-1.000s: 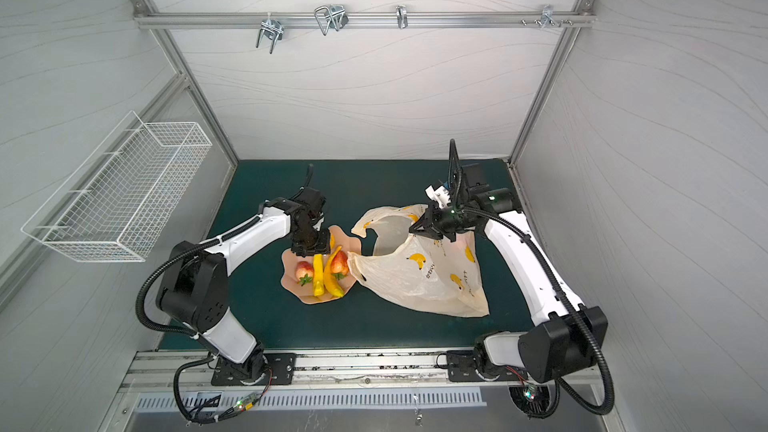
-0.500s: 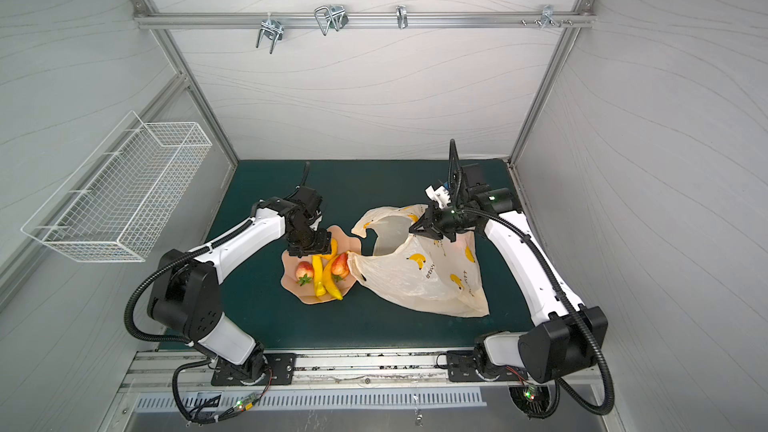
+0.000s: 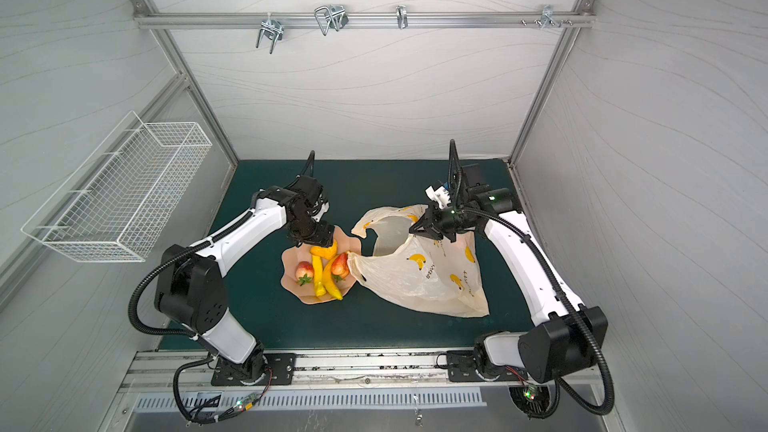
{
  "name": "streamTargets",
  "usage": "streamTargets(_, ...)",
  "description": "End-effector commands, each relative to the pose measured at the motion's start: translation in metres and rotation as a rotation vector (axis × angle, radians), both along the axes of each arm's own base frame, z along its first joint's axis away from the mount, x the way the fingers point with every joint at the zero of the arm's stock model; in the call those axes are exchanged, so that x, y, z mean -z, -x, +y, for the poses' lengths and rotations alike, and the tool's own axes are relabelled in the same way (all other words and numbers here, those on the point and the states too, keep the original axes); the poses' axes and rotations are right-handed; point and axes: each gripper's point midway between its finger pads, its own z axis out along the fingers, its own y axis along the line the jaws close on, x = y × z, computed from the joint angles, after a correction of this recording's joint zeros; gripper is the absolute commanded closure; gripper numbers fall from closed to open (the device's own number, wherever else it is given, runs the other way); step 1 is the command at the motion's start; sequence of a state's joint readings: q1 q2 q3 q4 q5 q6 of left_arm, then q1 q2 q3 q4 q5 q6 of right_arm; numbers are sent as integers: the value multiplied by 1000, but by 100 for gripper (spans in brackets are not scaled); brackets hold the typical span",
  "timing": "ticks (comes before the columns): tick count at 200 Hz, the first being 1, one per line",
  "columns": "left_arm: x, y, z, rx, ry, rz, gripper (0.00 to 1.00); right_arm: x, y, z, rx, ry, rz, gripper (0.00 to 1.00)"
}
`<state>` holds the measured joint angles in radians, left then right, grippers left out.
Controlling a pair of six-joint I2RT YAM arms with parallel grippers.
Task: Place the fruits into the plastic bag
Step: 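Lower the left gripper onto the yellow pear and close on it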
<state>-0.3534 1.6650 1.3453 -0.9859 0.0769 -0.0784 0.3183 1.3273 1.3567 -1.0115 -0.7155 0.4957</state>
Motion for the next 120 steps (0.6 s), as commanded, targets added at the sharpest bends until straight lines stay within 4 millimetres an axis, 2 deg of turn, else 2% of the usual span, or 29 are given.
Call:
streamTargets(1,-3,-10,4,68,-31,-12,18,-6,2,-1,-10,-4,-5,100)
streamTargets(60,13,-18,-3,81,-7,16,17,-7,2,-1,-22,-4,-8,100)
streamTargets(120,19,-27,-16,24,52,41,14,-8,1,0,-22,-10,-13,100)
